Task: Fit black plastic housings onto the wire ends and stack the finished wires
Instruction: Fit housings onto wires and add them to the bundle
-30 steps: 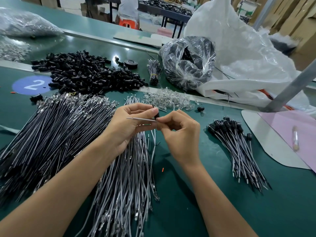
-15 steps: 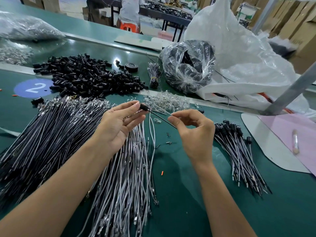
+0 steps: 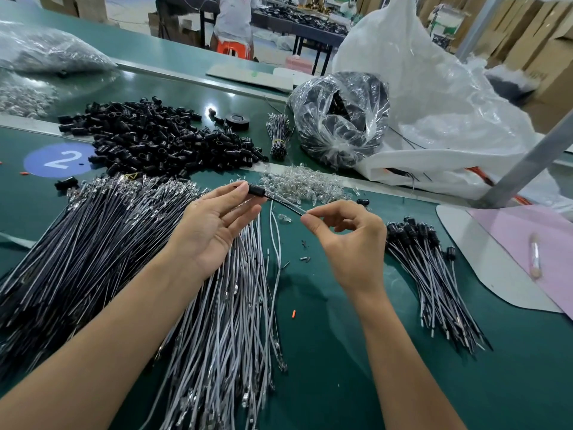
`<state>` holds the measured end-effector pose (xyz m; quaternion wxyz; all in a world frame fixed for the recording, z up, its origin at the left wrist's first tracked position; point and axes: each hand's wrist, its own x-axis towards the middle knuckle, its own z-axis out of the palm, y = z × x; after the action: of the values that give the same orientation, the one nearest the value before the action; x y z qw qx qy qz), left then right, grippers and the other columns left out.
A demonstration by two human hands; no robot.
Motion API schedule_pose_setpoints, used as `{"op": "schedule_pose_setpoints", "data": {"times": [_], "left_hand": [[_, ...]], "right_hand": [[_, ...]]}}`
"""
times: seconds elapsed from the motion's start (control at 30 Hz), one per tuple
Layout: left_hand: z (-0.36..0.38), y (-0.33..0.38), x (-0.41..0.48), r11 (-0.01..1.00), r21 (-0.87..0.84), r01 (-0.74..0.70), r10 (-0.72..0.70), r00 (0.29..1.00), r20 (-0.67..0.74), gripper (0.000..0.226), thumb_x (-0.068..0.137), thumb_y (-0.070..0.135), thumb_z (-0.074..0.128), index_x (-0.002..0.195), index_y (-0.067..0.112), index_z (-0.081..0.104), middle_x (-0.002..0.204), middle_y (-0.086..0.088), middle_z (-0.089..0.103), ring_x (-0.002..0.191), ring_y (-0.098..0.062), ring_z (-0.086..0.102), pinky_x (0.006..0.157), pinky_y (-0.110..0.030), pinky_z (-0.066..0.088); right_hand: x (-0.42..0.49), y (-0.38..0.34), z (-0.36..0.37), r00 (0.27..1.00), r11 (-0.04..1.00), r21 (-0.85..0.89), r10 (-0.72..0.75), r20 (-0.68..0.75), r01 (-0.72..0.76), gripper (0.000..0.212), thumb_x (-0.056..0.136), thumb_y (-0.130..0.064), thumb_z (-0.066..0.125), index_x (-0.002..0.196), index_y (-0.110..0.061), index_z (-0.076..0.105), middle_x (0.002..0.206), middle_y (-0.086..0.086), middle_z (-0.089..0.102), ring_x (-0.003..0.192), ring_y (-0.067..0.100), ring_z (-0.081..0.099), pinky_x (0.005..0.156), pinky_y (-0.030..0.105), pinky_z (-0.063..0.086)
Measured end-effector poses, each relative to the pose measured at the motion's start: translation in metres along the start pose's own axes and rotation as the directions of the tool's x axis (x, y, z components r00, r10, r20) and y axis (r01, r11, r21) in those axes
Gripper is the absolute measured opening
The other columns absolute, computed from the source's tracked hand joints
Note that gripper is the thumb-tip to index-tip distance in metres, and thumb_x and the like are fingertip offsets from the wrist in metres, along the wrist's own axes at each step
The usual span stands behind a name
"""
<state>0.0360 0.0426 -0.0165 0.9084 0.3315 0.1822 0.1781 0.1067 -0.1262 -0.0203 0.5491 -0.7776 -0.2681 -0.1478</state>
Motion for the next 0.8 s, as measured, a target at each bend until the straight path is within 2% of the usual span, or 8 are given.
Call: {"op": "schedule_pose_setpoints", "data": {"times": [0.1, 0.43, 0.57, 0.8], "left_hand": [[0.0, 0.0, 0.0, 1.0, -0.004, -0.003, 0.003, 1.0, 0.002, 0.015, 0.075, 0.005, 0.067, 0.09, 0.004, 0.064, 0.083, -0.011, 0.075, 0.074, -0.019, 0.074, 0.057, -0.02, 0.057], [0.002, -0.006, 0.0, 0.996, 0.082, -0.044, 0.037, 0.996, 0.081, 0.021, 0.07, 0.007, 0.07, 0.091, 0.005, 0.067, 0.086, -0.011, 0.076, 0.072, -0.017, 0.074, 0.059, -0.02, 0.057], [0.003, -0.008, 0.0, 0.991, 0.108, -0.078, 0.068, 0.993, 0.095, 0.022, 0.068, 0.009, 0.072, 0.089, 0.006, 0.067, 0.084, -0.01, 0.076, 0.073, -0.017, 0.074, 0.062, -0.021, 0.057], [0.005, -0.01, -0.001, 0.978, 0.172, -0.116, 0.092, 0.986, 0.142, 0.017, 0.068, 0.007, 0.071, 0.084, 0.006, 0.075, 0.084, -0.012, 0.076, 0.074, -0.017, 0.074, 0.064, -0.022, 0.058]], "right_hand": [[0.0, -0.001, 0.0, 1.0, 1.0, -0.006, 0.005, 0.004, -0.005, 0.02, 0.073, -0.014, 0.084, 0.068, -0.029, 0.071, 0.068, -0.001, 0.068, 0.072, 0.021, 0.06, 0.066, 0.032, 0.047], [-0.003, -0.002, 0.004, 1.0, 1.0, -0.024, -0.004, 0.03, 0.005, 0.014, 0.075, -0.019, 0.084, 0.069, -0.026, 0.073, 0.067, -0.003, 0.068, 0.069, 0.017, 0.059, 0.062, 0.025, 0.044], [-0.003, 0.0, 0.004, 0.998, 0.997, -0.063, -0.036, 0.044, 0.038, 0.011, 0.077, -0.02, 0.082, 0.071, -0.024, 0.075, 0.065, -0.009, 0.066, 0.068, 0.016, 0.057, 0.063, 0.023, 0.043], [-0.004, 0.004, 0.006, 0.992, 0.983, -0.142, -0.108, 0.064, 0.116, 0.008, 0.081, -0.019, 0.079, 0.074, -0.016, 0.075, 0.067, -0.006, 0.065, 0.067, 0.014, 0.053, 0.065, 0.019, 0.038]]}}
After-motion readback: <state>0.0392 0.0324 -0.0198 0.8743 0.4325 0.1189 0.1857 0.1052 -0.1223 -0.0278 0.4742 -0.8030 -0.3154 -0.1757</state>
